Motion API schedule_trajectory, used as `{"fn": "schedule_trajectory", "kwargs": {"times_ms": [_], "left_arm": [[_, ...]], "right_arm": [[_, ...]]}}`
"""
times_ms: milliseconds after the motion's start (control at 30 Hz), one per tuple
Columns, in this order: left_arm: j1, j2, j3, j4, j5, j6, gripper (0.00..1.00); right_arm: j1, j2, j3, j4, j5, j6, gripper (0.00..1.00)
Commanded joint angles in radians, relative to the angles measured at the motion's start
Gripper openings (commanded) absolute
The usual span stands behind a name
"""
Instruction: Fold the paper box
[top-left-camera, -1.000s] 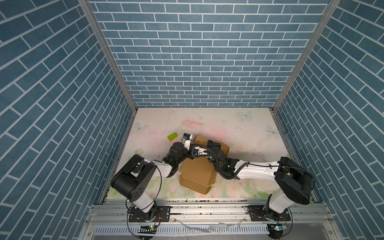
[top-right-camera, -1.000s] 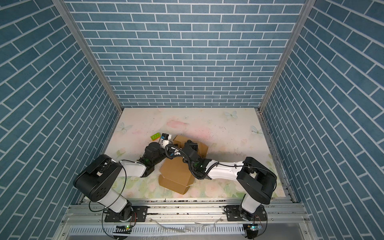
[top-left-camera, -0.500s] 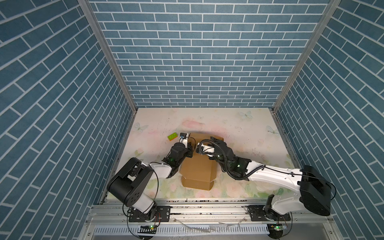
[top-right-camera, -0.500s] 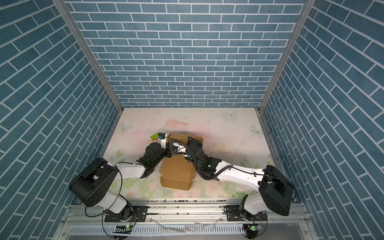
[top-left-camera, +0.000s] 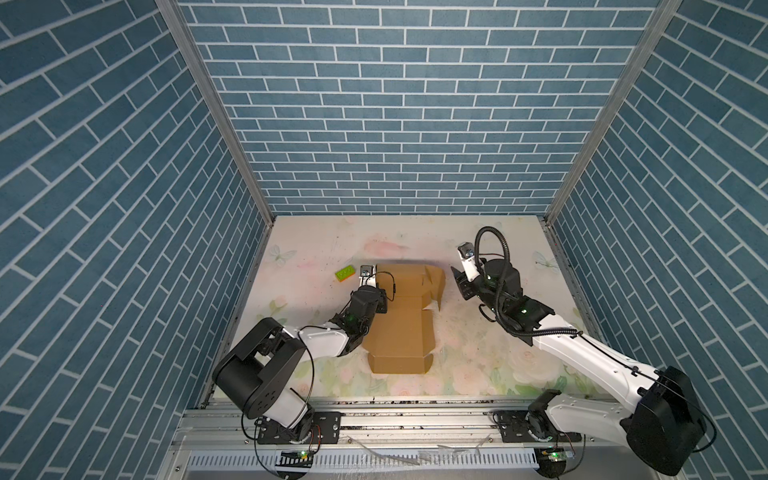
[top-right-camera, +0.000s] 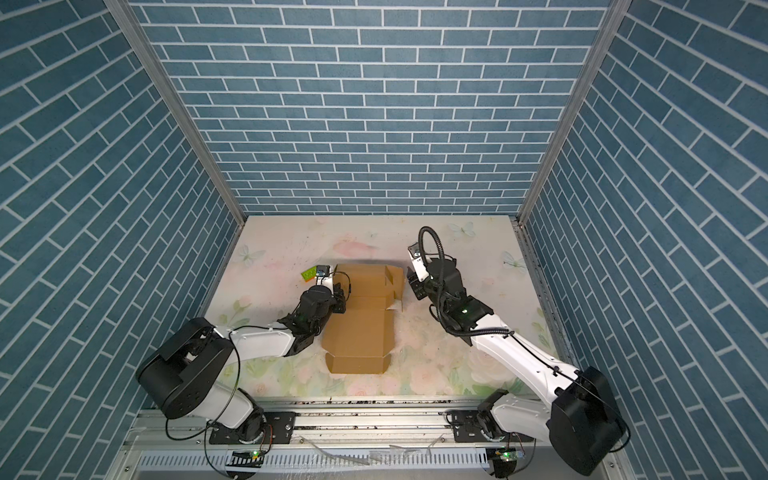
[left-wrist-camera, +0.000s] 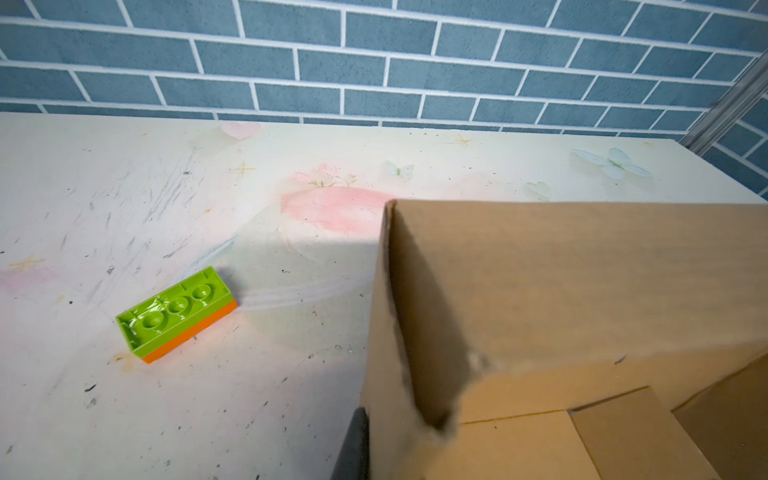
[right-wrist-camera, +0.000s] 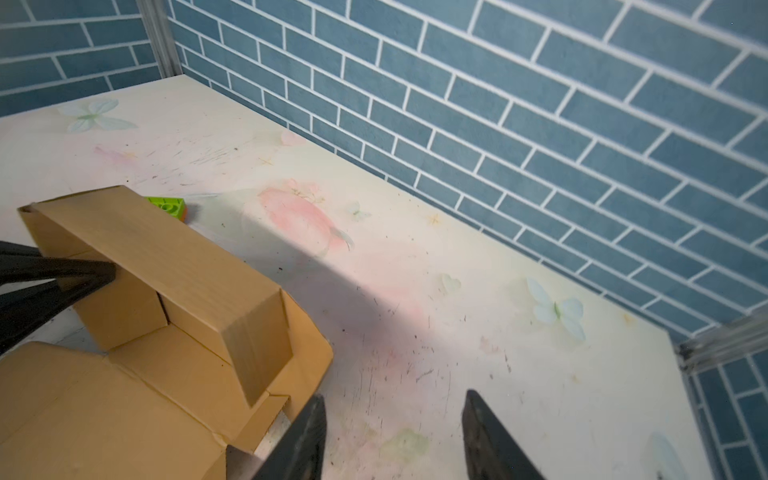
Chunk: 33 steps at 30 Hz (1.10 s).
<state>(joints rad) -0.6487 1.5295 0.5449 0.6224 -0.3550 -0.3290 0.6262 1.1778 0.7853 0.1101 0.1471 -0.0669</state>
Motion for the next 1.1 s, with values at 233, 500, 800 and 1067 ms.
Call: {"fn": "schedule_trajectory", "kwargs": {"times_ms": [233,500,800,1067], "left_arm": [[-0.038,-0.006,0.062,-0.078,-0.082,-0.007,0.11],[-0.047,-0.01,0.067,-0.102,-0.095,-0.004,0.11],[-0.054,-0.011,0.065,-0.111,-0.102,-0.001,0.11],[-0.055,-0.016,0.053,-0.094,-0.102,0.001,0.11]], "right_arm": [[-0.109,0.026,-0.123,0.164,-0.374,0.342,0.46],[0.029,0.035,-0.082,0.122,-0.175,0.22,0.36],[0.1,0.175,-0.007,0.214,-0.072,0.492,0.28],[0.122,0.295,0.01,0.339,-0.065,0.764,0.27]]}}
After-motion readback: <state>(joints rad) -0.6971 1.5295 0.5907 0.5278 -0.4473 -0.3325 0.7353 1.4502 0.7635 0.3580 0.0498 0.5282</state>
